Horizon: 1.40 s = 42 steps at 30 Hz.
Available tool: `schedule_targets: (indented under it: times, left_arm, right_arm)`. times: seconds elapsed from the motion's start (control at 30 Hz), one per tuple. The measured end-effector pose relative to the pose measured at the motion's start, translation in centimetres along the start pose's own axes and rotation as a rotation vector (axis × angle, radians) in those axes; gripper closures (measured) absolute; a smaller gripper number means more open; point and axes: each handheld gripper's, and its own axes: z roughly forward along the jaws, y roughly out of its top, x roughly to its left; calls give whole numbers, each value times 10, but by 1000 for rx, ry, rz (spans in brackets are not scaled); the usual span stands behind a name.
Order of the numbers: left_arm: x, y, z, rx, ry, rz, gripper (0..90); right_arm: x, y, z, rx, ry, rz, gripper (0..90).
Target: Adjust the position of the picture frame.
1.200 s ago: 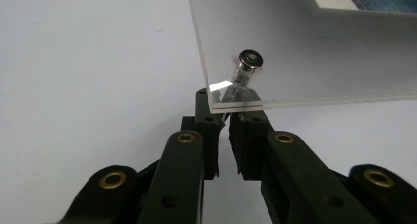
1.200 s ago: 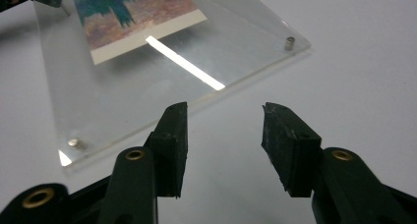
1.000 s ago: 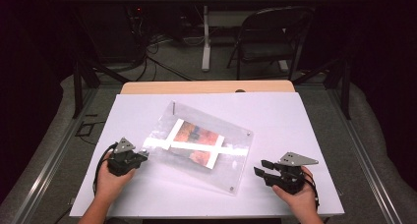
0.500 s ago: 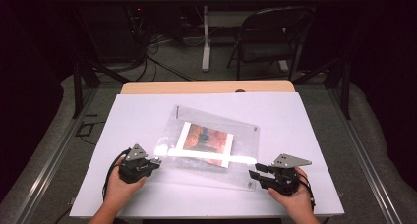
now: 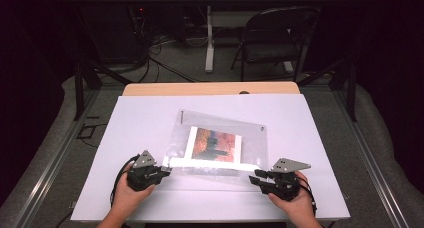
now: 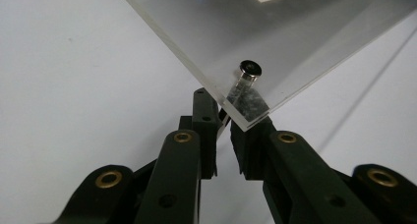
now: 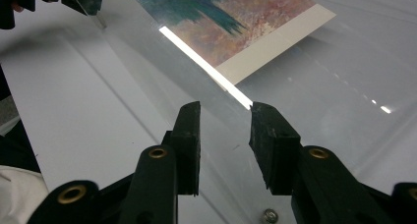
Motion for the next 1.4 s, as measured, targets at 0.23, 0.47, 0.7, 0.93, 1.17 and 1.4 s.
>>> schedule_targets:
  times: [0.23,0.47,0.7,0.93,1.17,1.4]
  left_arm:
    - [-5,0,2,8,2,17,813]
    - [-2,-1,3,6,-9,25,807]
    - [1,-3,4,-13,-6,21,723]
    - [2,-6,7,-20,-21,35,733]
    - [0,-5,12,11,-22,46,803]
    - [-2,-1,7,9,-8,60,823]
  right_arm:
    - [0,0,0,2,4,1,648]
    - [3,0,0,8,10,-7,648]
    - [5,0,0,8,16,-12,653]
    - [10,0,3,16,36,-20,656]
    - [14,1,5,28,56,-14,680]
    - [21,1,12,104,106,12,810]
